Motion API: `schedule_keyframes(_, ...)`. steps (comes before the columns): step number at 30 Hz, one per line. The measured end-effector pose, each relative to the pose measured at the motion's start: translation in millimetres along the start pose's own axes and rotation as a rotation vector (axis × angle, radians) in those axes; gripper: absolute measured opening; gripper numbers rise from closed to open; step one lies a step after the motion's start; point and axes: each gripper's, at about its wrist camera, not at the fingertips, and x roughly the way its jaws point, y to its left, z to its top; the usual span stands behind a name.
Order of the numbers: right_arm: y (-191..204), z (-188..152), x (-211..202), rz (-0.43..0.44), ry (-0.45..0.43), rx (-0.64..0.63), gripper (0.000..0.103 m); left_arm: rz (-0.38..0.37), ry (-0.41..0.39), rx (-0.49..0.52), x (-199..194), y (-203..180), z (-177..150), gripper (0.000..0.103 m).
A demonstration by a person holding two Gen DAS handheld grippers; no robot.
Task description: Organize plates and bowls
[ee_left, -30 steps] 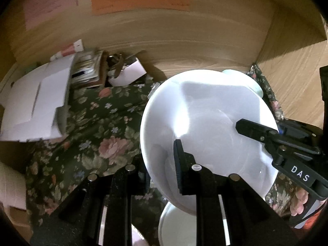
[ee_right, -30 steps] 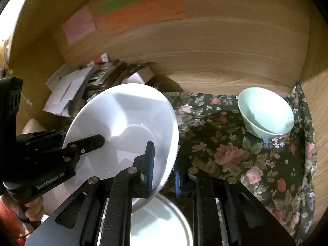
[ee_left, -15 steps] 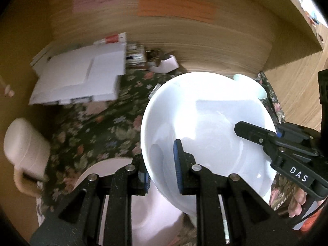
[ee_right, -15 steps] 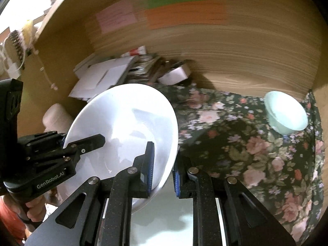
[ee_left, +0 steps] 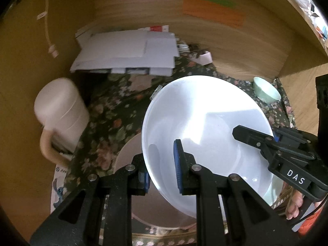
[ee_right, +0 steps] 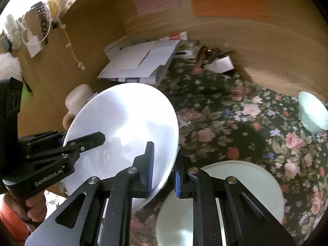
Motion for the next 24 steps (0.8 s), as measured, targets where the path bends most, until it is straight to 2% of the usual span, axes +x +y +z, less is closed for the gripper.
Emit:
schedule_keyframes(9,14,-13,25,0.033,0.058,0.004,0.015,0.009,0.042,-0.048,10,24,-24,0.019)
schedule_keyframes(11,15,-17,30,0.062,0.074,-0.001,0.015,0.007,0.054,-0.054,13,26,-28,0.019)
schedule_keyframes(24,16,-22,42,0.059,0.127,-0.014,0.015,0.008,0.092,-0.089,29,39,-44,0.019)
